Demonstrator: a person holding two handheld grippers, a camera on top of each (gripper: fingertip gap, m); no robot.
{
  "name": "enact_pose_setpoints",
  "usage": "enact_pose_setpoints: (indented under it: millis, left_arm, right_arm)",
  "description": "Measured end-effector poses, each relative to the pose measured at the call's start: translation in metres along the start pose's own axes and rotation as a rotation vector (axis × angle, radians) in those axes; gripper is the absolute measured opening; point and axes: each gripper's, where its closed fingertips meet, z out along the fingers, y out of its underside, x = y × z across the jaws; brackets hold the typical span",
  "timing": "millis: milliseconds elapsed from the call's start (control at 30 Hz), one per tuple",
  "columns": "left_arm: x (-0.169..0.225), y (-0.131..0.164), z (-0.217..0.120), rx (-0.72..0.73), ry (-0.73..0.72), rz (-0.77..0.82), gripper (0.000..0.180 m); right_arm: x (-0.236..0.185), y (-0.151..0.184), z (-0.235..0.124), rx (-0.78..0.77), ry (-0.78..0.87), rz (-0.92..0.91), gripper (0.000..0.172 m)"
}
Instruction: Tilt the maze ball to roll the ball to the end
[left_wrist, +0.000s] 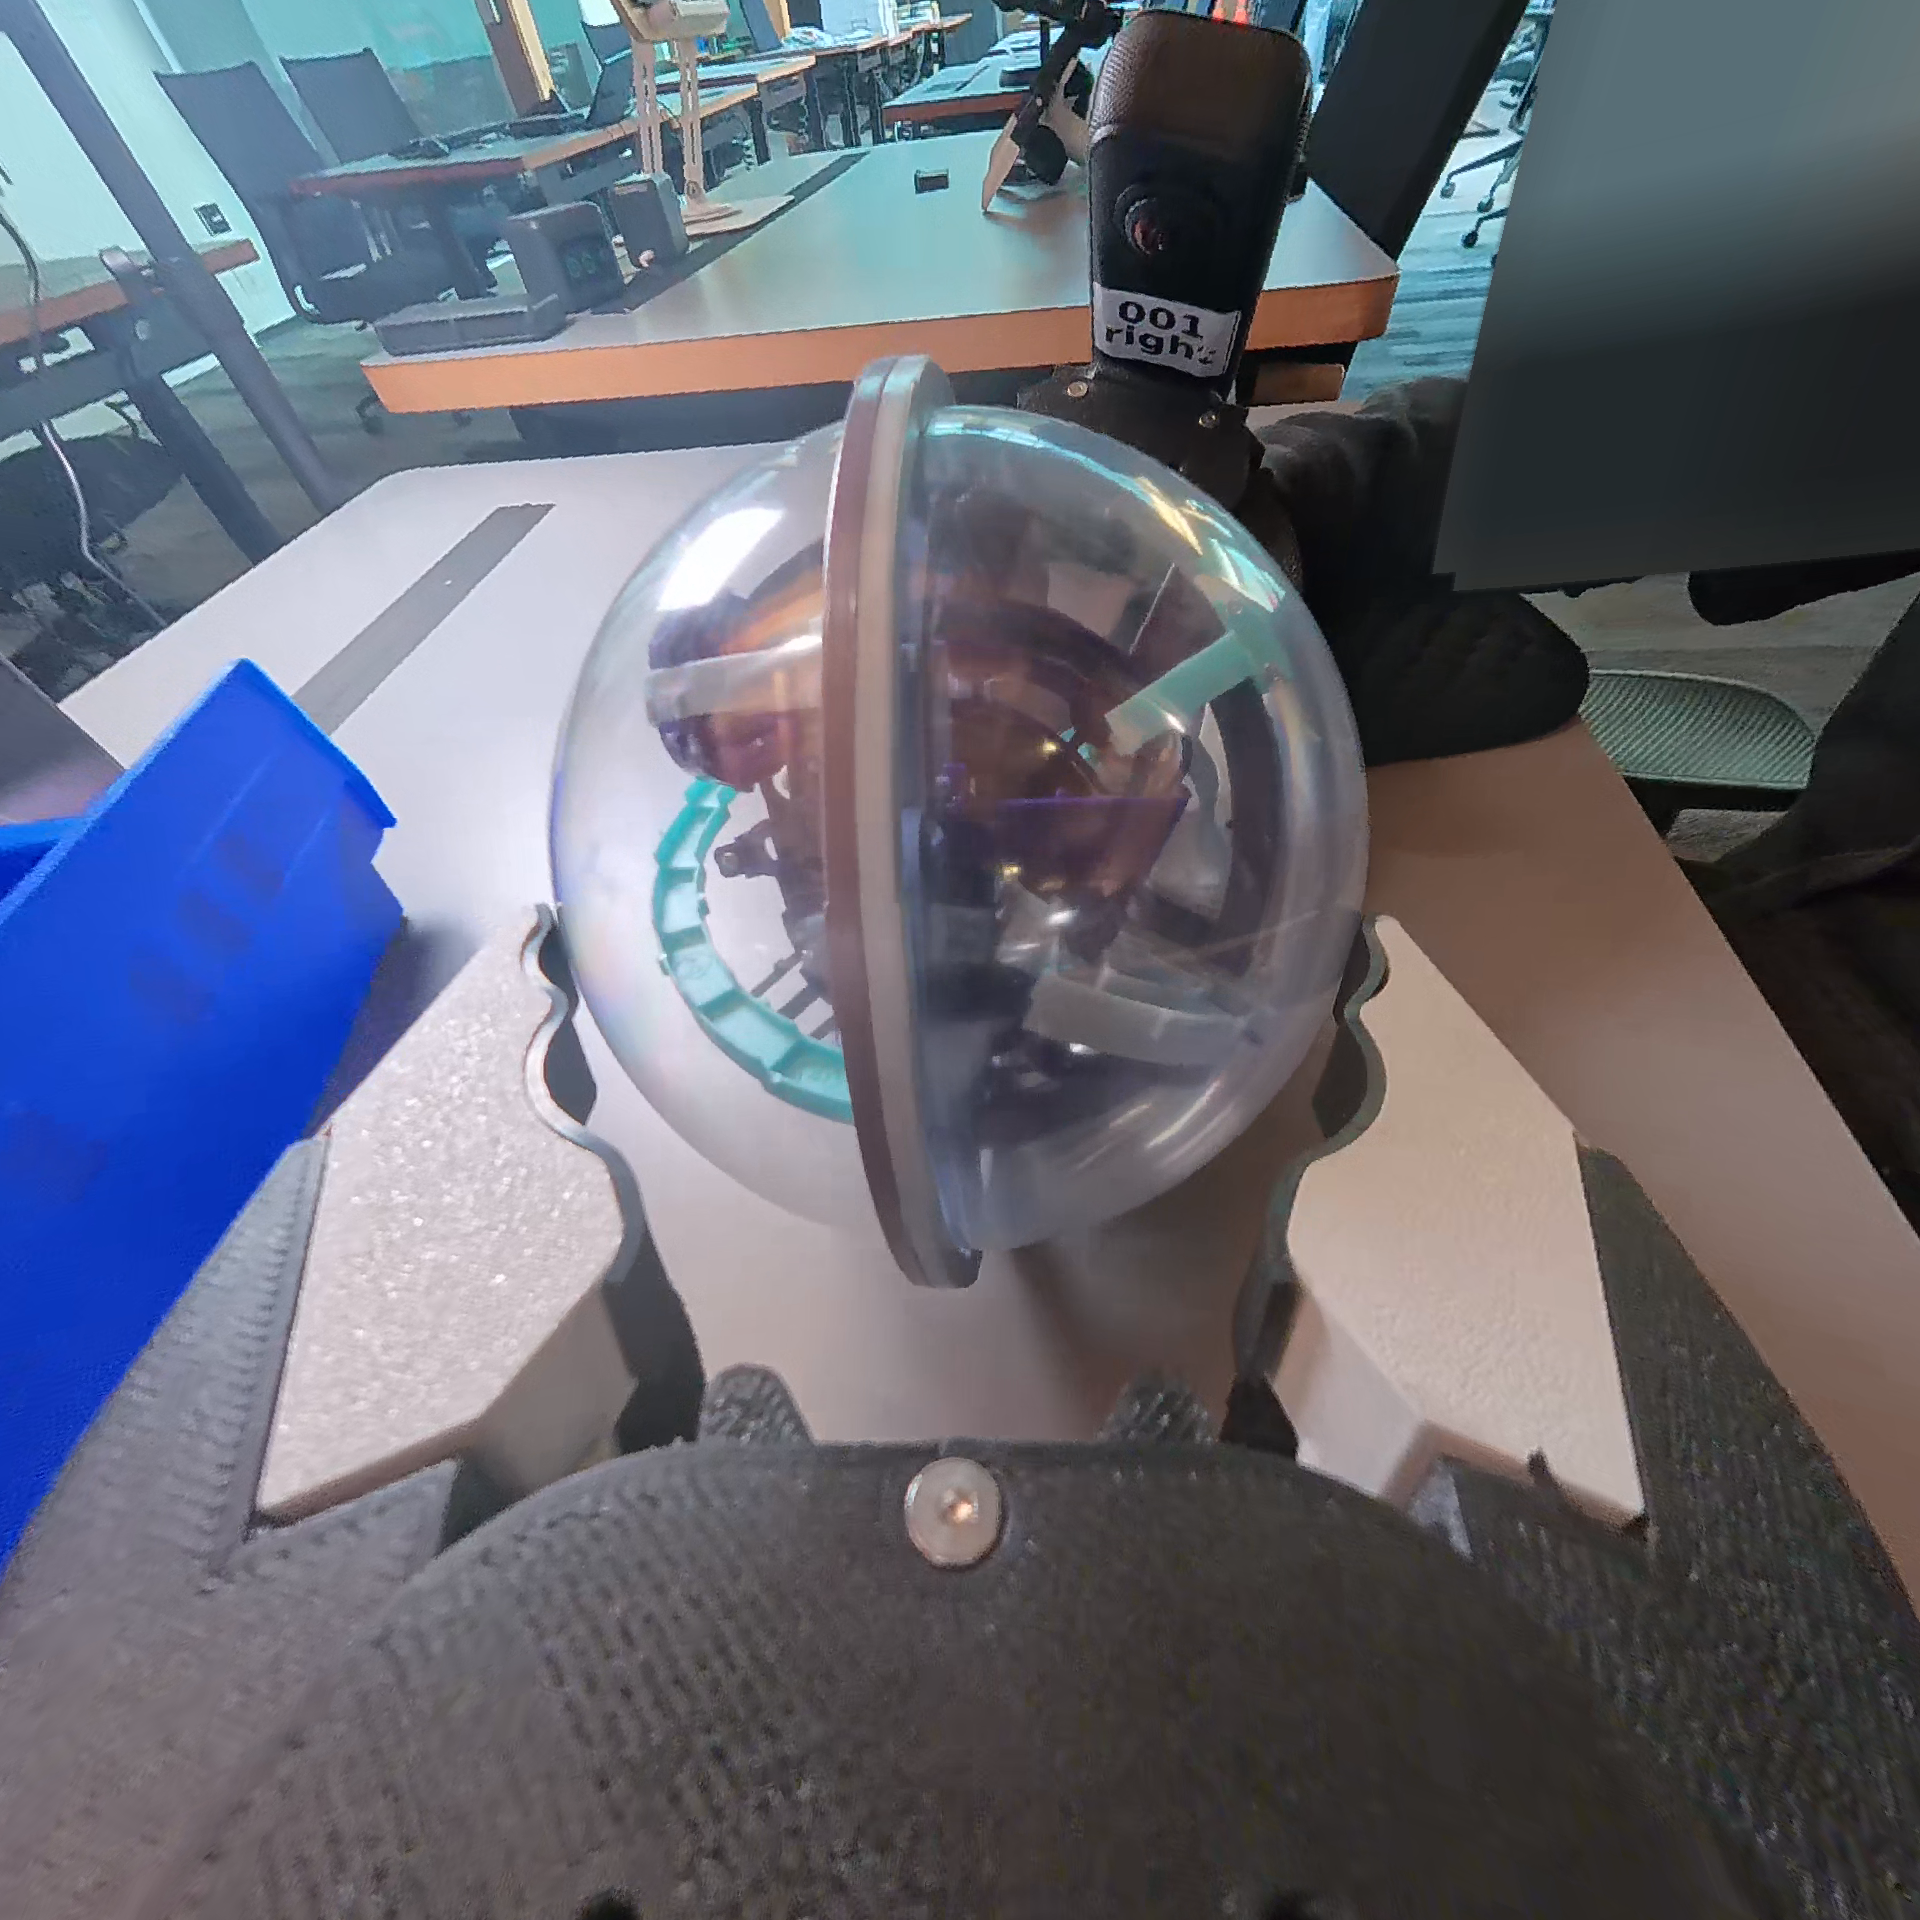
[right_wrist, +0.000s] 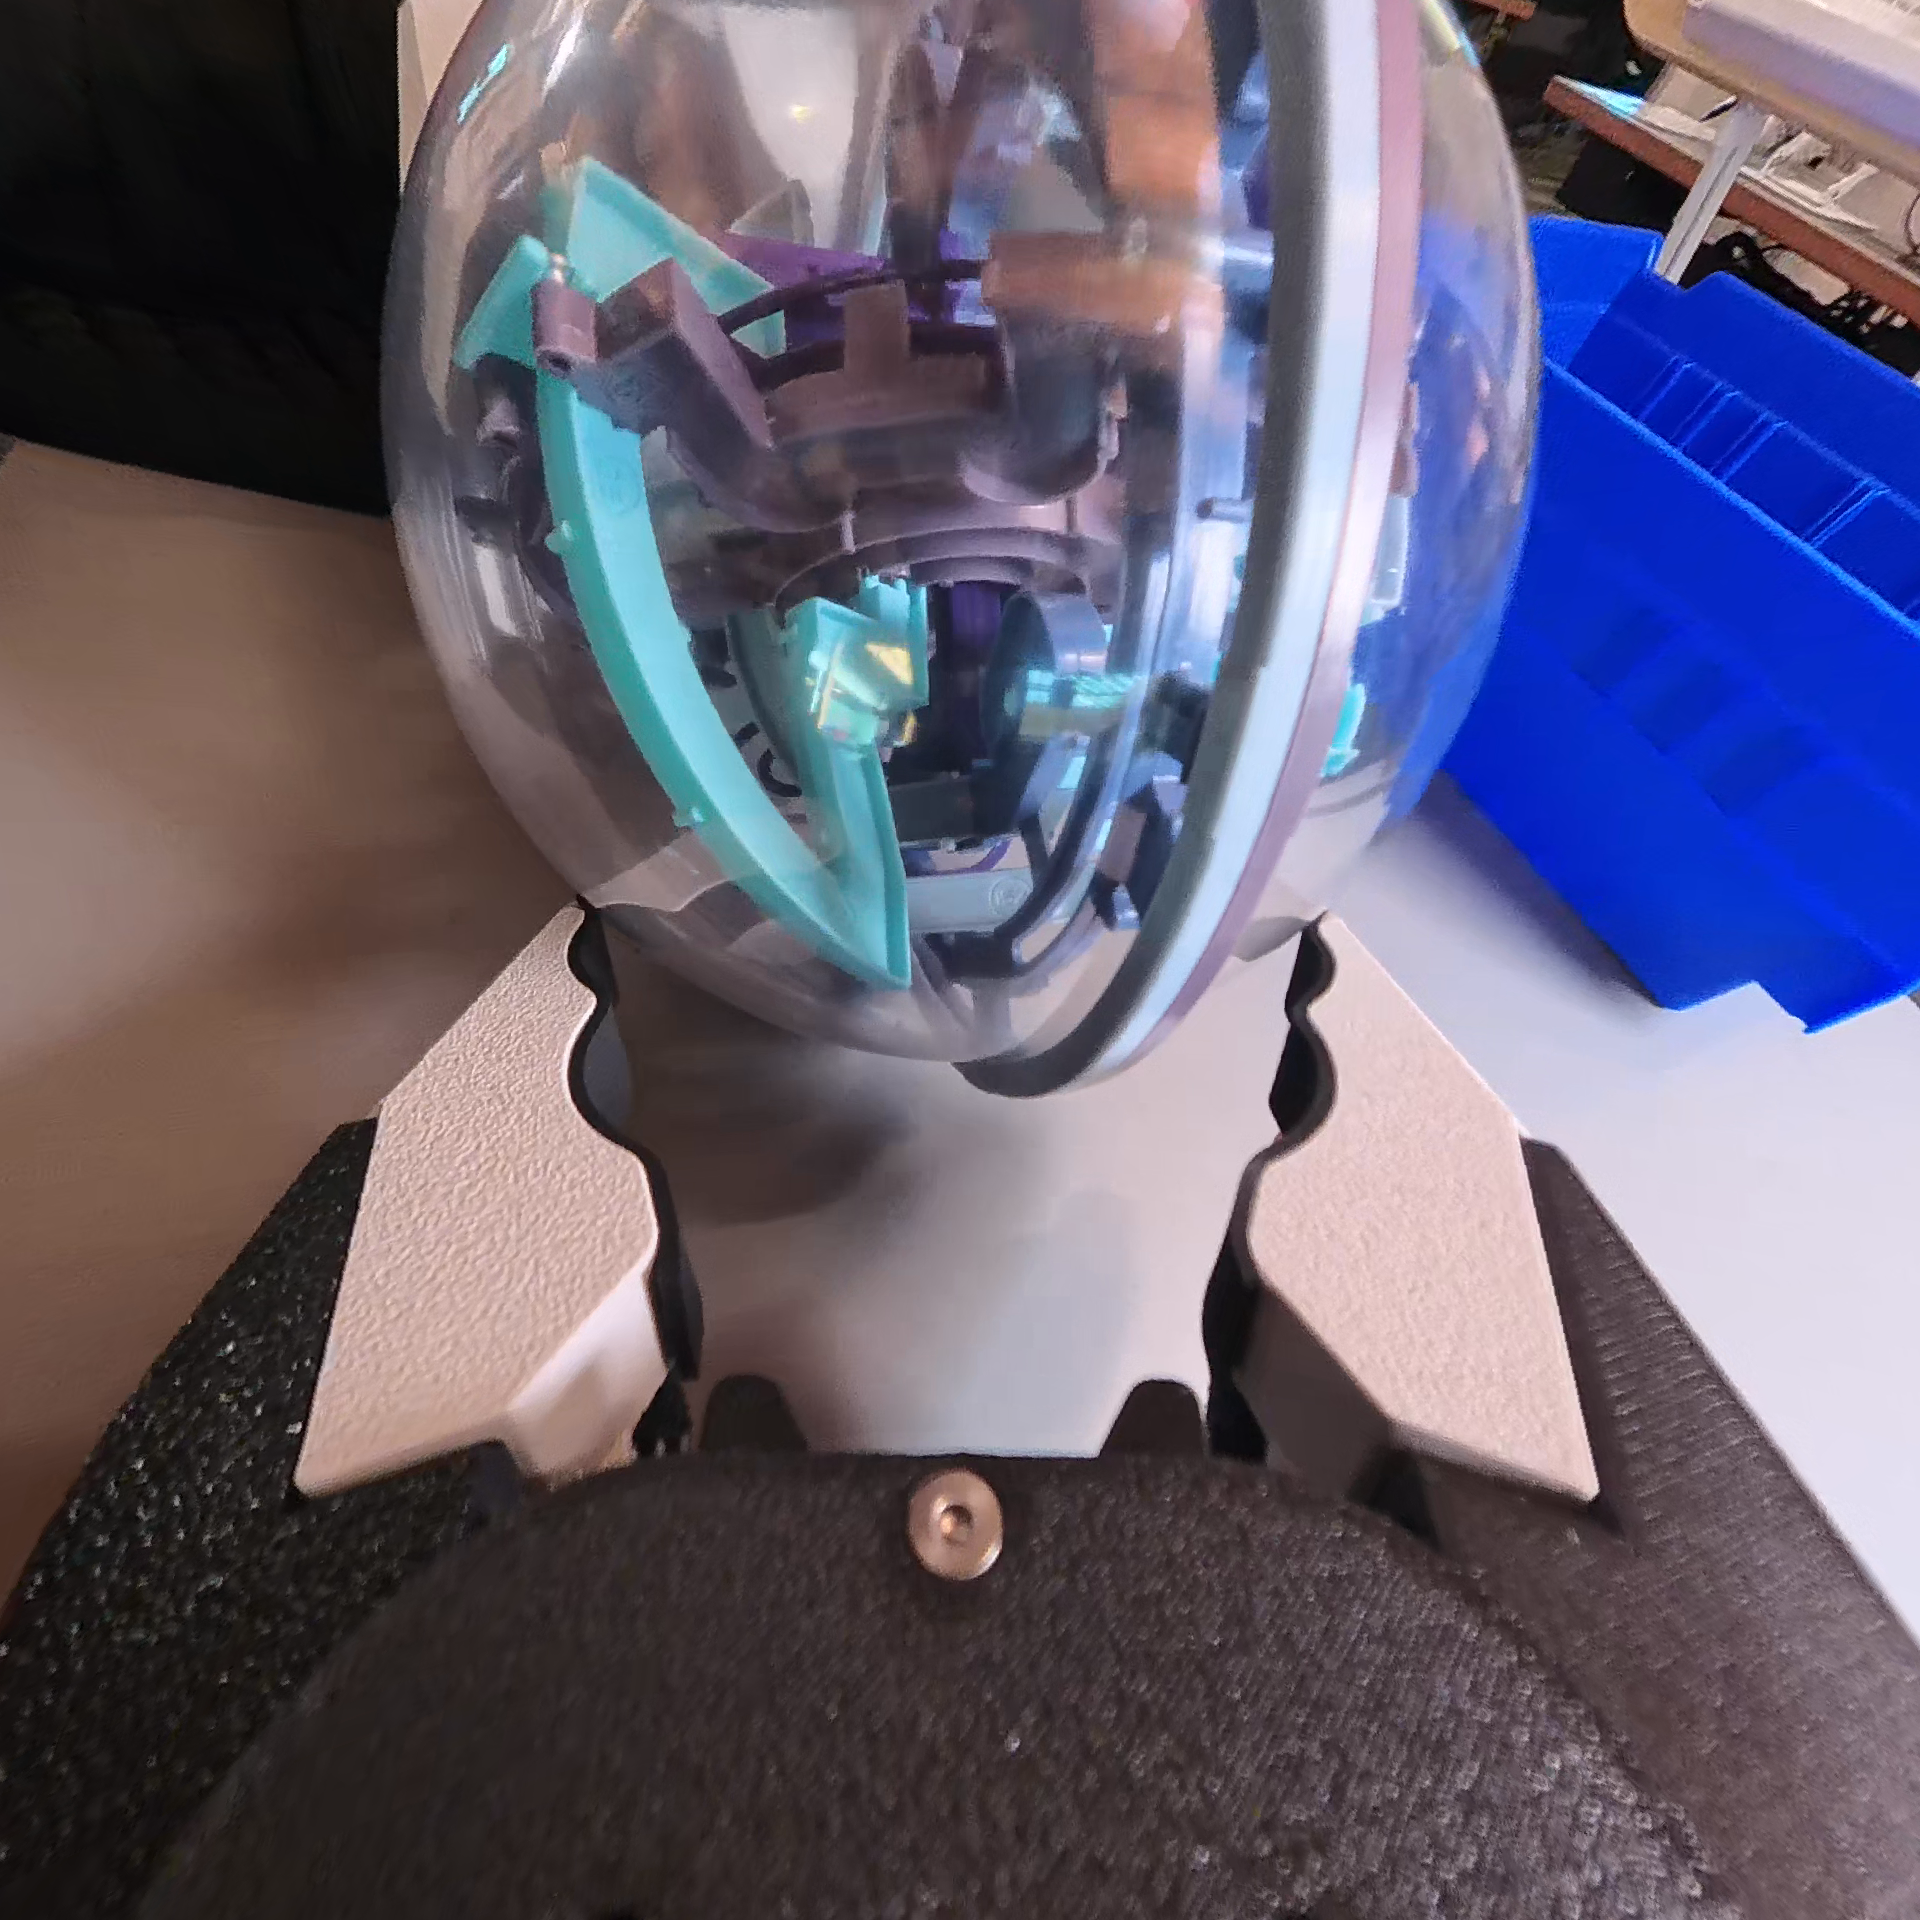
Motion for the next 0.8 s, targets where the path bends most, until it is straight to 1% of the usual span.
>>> enact_pose_setpoints:
  millis: [333,600,667,700,800]
  left_arm:
    - [-0.007,0.004,0.000,0.017,0.051,-0.218,0.141]
    - [-0.011,0.006,-0.001,0.025,0.056,-0.278,0.141]
    - [-0.014,0.007,-0.001,0.022,0.055,-0.309,0.141]
    - [-0.016,0.008,-0.002,0.023,0.057,-0.337,0.141]
    - [-0.022,0.008,-0.003,0.043,0.073,-0.436,0.140]
  right_arm:
    - [-0.001,-0.004,-0.003,0.034,-0.076,0.151,0.123]
    - [0.002,-0.005,-0.004,0.043,-0.071,0.172,0.121]
    - [0.005,-0.008,-0.005,0.059,-0.036,0.141,0.119]
    - [0.007,-0.011,-0.007,0.074,-0.003,0.096,0.120]
    - [0.013,-0.023,-0.012,0.095,0.142,-0.144,0.128]
